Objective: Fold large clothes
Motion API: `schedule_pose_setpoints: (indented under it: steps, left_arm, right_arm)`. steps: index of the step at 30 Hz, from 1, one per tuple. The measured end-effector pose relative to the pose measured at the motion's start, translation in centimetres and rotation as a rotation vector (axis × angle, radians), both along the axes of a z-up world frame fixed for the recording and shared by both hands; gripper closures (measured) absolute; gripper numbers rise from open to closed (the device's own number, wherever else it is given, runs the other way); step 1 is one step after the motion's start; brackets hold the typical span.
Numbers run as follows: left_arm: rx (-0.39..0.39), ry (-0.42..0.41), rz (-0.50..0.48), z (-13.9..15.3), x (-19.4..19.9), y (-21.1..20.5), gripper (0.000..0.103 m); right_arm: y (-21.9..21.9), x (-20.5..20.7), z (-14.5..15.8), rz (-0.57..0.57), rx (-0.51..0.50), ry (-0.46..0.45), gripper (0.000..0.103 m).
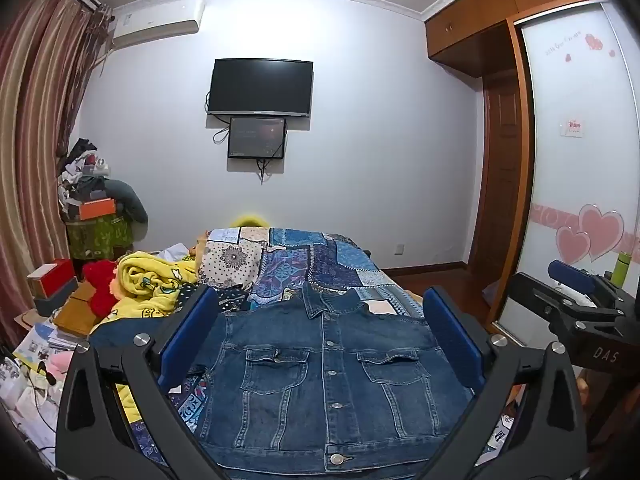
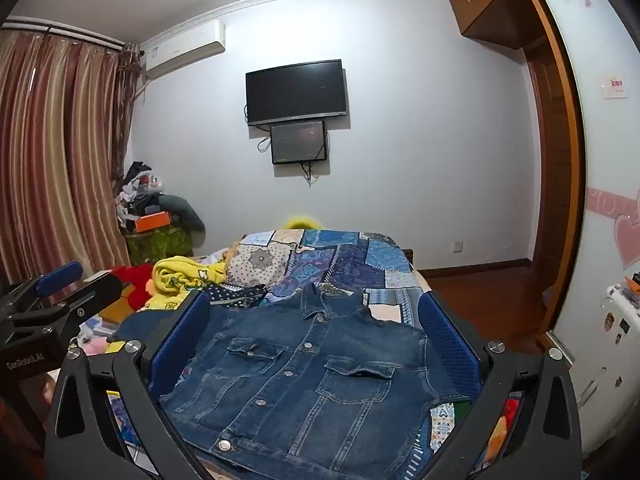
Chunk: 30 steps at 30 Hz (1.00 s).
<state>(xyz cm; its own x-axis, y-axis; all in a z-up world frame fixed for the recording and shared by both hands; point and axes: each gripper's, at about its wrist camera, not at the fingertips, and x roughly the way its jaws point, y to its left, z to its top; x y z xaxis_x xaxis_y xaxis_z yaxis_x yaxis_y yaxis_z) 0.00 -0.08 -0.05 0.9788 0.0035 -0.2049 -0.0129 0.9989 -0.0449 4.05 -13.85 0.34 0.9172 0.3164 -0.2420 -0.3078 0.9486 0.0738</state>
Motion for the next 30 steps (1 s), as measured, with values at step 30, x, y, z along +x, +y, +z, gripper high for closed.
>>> schedule_pose_setpoints:
  steps: [30]
  left_arm:
    - [-0.011,0.022,-0.006,-0.3,0.6,0.5,0.0]
  right_arm:
    - [0.0,0.1,0.0,-0.006,0.012,0.001,0.0]
